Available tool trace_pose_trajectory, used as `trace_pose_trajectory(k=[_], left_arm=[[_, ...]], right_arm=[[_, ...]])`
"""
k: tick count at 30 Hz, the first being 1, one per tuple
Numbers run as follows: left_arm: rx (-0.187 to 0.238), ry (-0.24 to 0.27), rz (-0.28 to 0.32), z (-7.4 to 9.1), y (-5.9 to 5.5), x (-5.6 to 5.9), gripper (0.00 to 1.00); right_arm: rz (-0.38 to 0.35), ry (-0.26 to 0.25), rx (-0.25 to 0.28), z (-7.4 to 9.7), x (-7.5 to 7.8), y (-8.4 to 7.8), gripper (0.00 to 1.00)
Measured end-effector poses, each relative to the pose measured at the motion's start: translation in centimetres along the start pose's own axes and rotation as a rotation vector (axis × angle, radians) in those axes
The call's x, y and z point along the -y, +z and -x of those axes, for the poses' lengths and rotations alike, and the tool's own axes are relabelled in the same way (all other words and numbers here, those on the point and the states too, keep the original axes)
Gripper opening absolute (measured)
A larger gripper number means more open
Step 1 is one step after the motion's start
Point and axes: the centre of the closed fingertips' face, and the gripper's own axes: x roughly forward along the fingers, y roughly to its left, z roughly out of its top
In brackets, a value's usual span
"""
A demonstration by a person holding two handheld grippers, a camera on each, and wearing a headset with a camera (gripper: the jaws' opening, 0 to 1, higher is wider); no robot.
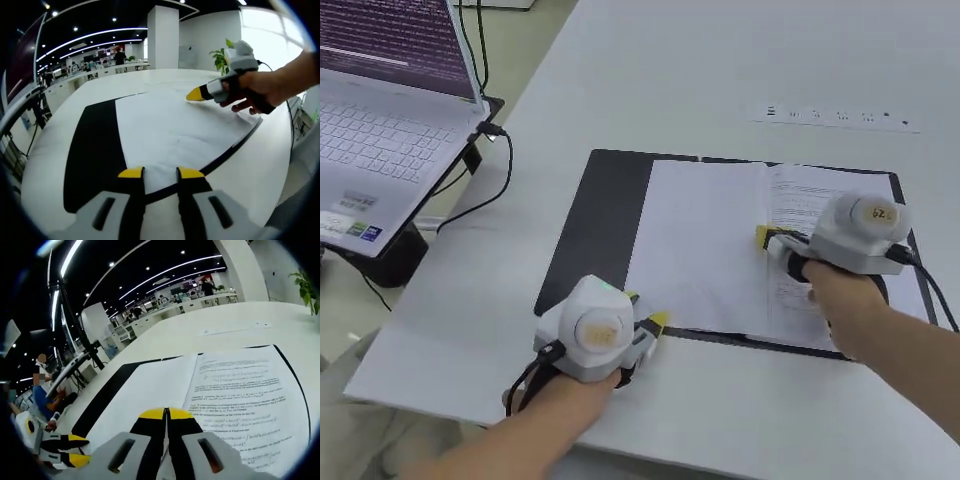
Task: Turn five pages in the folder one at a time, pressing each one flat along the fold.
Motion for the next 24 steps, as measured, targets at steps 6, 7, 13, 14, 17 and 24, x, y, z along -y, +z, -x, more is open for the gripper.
trace_pose_trajectory(k=[6, 7, 13, 14, 17, 24], left_arm=[[0.012, 0.004, 0.004, -0.2, -0.1, -0.1, 0.23], [0.014, 0.004, 0.005, -0.2, -0.1, -0.1, 0.23], [0.026, 0.009, 0.006, -0.2, -0.1, 0.0, 0.23], [0.027, 0.010, 0.007, -0.2, -0.1, 0.0, 0.23], [0.032, 0.012, 0.010, -0.1, -0.1, 0.0, 0.23], [0.038, 0.017, 0.017, 0.0, 0.0, 0.0, 0.23]], right_arm=[[-0.032, -0.011, 0.020, -0.9, 0.9, 0.8, 0.00], [-0.041, -0.007, 0.025, -1.0, 0.9, 0.9, 0.00], [-0.030, 0.003, 0.042, -1.6, 0.5, 1.9, 0.00], [-0.032, 0.002, 0.046, -1.7, 0.6, 2.0, 0.00], [-0.032, -0.001, 0.052, -2.6, 1.2, 2.4, 0.00], [-0.011, -0.021, 0.053, -4.1, 1.9, 3.6, 0.00]])
